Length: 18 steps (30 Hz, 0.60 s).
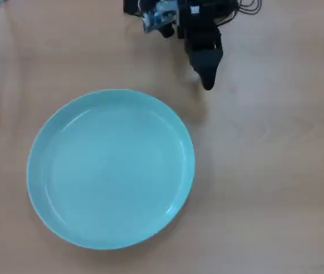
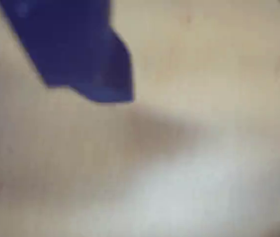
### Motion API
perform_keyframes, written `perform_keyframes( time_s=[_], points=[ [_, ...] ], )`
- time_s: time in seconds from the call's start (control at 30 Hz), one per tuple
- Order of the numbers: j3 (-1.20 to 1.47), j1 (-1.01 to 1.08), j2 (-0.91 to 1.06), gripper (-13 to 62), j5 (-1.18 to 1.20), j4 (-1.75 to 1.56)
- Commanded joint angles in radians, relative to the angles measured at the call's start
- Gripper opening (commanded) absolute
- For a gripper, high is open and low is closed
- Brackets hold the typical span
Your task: Move the green bowl from right to left
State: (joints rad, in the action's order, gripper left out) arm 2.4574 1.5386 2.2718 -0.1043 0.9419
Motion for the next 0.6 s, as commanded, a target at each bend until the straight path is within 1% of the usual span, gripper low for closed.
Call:
perform_keyframes(
  time_s=[0.0,0.2,0.33,0.43,0.57],
  points=[
    [-0.124,-0.011,0.098,46.5,0.003,0.071],
    [-0.275,-0.06,0.098,46.6,0.005,0.239],
    [-0.446,-0.08,0.097,46.7,0.012,0.393],
    [-0.554,-0.075,0.092,46.6,0.051,0.483],
    [-0.603,-0.061,0.071,46.6,0.146,0.509]
  ],
)
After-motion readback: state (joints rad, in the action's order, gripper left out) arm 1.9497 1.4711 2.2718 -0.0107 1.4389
